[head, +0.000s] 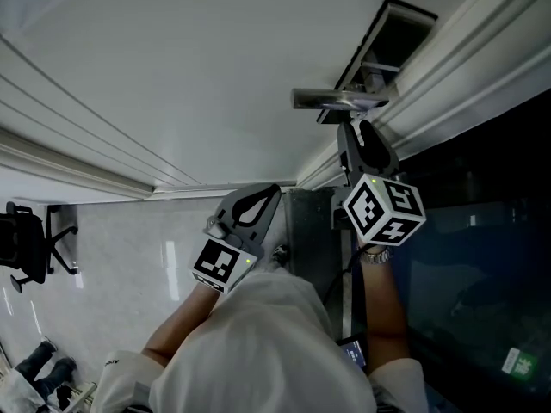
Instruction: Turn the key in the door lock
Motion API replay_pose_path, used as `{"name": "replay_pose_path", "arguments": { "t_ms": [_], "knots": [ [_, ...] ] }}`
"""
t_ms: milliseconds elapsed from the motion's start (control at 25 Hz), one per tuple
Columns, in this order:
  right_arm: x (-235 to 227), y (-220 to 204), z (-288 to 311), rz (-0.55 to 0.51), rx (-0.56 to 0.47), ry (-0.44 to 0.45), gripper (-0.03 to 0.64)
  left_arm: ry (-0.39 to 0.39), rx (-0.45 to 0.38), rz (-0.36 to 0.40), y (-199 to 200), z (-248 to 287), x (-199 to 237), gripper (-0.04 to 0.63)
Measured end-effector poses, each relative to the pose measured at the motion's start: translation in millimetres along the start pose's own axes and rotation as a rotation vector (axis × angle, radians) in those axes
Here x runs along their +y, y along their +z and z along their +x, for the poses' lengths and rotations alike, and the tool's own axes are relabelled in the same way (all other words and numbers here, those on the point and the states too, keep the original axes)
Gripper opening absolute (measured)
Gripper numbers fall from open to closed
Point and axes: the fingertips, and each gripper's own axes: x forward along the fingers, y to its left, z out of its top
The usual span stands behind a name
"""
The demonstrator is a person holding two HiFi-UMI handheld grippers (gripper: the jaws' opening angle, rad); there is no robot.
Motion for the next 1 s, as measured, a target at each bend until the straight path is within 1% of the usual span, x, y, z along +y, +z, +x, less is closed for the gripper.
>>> {"name": "replay_pose_path", "arguments": {
  "t_ms": [80, 160, 240, 320, 360, 400, 440, 600, 720, 880, 1000],
  "knots": [
    [-0.7, -0.1, -0.9, -0.183, 0.022, -0.048, 0.133, -0.006, 0.000, 0.001, -0.1, 1.4, -1.5, 0.006],
    [-2.1, 2.3, -2.0, -0.383, 0.031, -0.114, 0.133, -0.008, 0.001, -0.004, -0.2, 2.1, -2.3, 0.006],
    [-3.9, 4.7, -1.7, -0.622, 0.051, -0.196, 0.133, -0.011, -0.003, 0.001, 0.6, 2.4, -2.0, 0.006],
    [-7.9, 9.2, -1.7, -0.884, 0.060, -0.300, 0.133, -0.013, -0.007, 0.007, 1.6, 2.4, -1.0, 0.006],
    [-9.3, 12.8, -2.1, -0.998, 0.051, -0.346, 0.133, -0.012, -0.006, 0.006, 1.6, 2.2, -0.6, 0.006],
    [-9.3, 15.6, -2.1, -1.084, 0.043, -0.372, 0.133, -0.011, -0.005, 0.006, 1.5, 2.1, -0.2, 0.006],
    [-8.3, 16.5, -1.3, -1.140, 0.047, -0.376, 0.133, -0.010, -0.004, 0.005, 1.3, 2.0, 0.2, 0.006],
    [-1.3, 12.3, 5.7, -1.274, 0.096, -0.326, 0.133, -0.006, 0.002, -0.005, 0.2, 2.4, 1.2, 0.006],
    [8.2, 10.3, 9.7, -1.373, 0.090, -0.319, 0.133, -0.007, 0.002, -0.005, 0.3, 2.4, 1.3, 0.006],
    [15.8, 9.4, 15.9, -1.438, 0.084, -0.322, 0.133, -0.010, 0.002, -0.006, 0.3, 3.8, 0.4, 0.006],
    [13.2, 11.9, 19.3, -1.448, 0.086, -0.333, 0.132, -0.007, 0.002, -0.007, 0.0, 3.8, 1.5, 0.006]
  ]
}}
